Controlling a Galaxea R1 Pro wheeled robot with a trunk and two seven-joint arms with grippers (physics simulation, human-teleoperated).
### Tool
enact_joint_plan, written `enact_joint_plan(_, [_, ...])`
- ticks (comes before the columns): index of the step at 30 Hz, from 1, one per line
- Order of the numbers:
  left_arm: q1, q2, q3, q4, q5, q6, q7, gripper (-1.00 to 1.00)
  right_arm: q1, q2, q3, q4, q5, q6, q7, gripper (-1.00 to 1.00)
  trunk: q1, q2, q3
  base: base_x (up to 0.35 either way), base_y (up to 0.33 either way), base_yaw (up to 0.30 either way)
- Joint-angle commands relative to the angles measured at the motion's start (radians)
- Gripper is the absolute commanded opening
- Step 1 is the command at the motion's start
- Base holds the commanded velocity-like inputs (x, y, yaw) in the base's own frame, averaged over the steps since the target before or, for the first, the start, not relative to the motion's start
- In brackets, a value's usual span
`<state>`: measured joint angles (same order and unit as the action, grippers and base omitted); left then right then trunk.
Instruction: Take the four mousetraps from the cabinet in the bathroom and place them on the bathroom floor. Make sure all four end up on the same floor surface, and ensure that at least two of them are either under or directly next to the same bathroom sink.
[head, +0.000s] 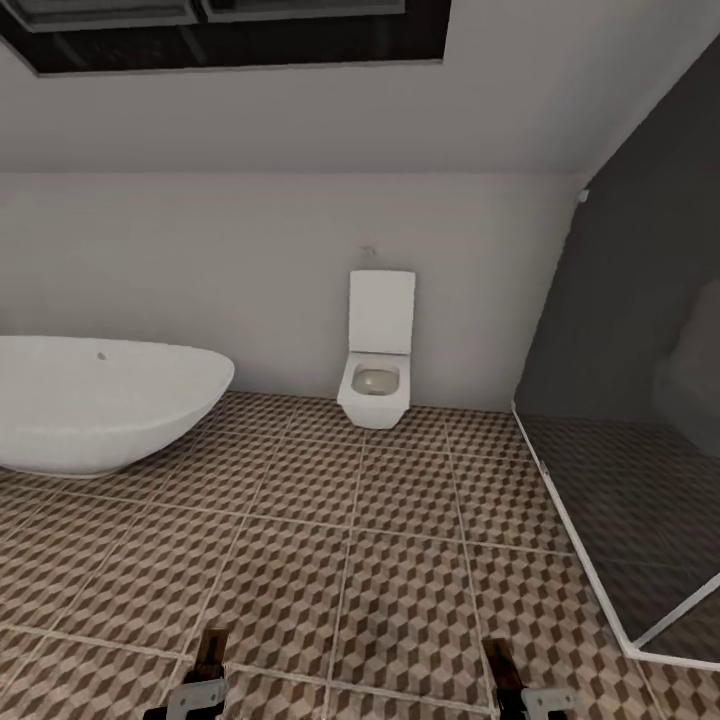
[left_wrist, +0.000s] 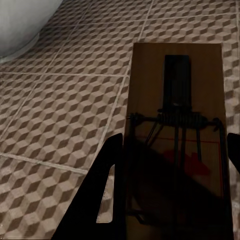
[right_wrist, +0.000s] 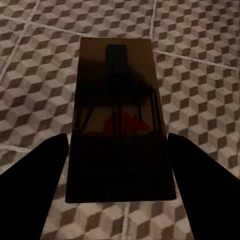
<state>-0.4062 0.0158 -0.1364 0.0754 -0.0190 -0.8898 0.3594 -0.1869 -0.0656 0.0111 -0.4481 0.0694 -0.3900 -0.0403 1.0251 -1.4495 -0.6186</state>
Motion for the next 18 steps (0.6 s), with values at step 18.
enact_joint_plan(18, [-0.001, 0.0, -0.008, 0.003, -0.004, -0.004, 0.013, -1.0, 0.0, 0.0, 0.001, 0.0, 0.007, -0.003, -0.004, -1.0, 0.0, 0.0, -0.001, 0.0, 0.0, 0.288])
